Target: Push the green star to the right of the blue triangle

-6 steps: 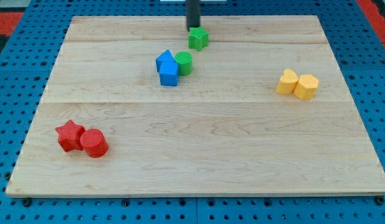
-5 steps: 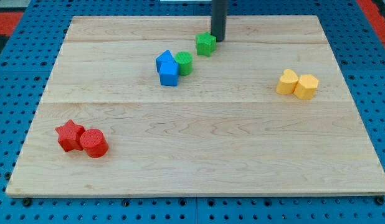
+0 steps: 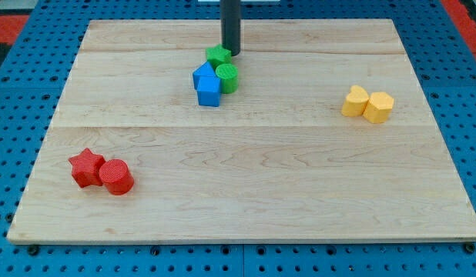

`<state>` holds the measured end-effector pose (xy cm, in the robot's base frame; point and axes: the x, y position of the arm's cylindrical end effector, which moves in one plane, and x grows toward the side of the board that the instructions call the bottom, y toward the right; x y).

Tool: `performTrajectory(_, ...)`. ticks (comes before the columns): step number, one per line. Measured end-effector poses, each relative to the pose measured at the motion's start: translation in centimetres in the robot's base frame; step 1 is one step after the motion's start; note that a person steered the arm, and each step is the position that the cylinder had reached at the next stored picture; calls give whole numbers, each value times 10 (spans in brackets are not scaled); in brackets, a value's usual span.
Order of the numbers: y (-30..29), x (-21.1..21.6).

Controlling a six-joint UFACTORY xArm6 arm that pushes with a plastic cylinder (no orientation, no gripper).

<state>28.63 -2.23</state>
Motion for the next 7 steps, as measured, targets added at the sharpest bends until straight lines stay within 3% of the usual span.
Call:
performTrajectory(1,13,16)
performTrajectory(2,32,-1)
performTrajectory(3,24,-64)
performTrajectory(4,-39,-53)
performTrajectory(5,-41,-14)
performTrajectory(7,-13,21)
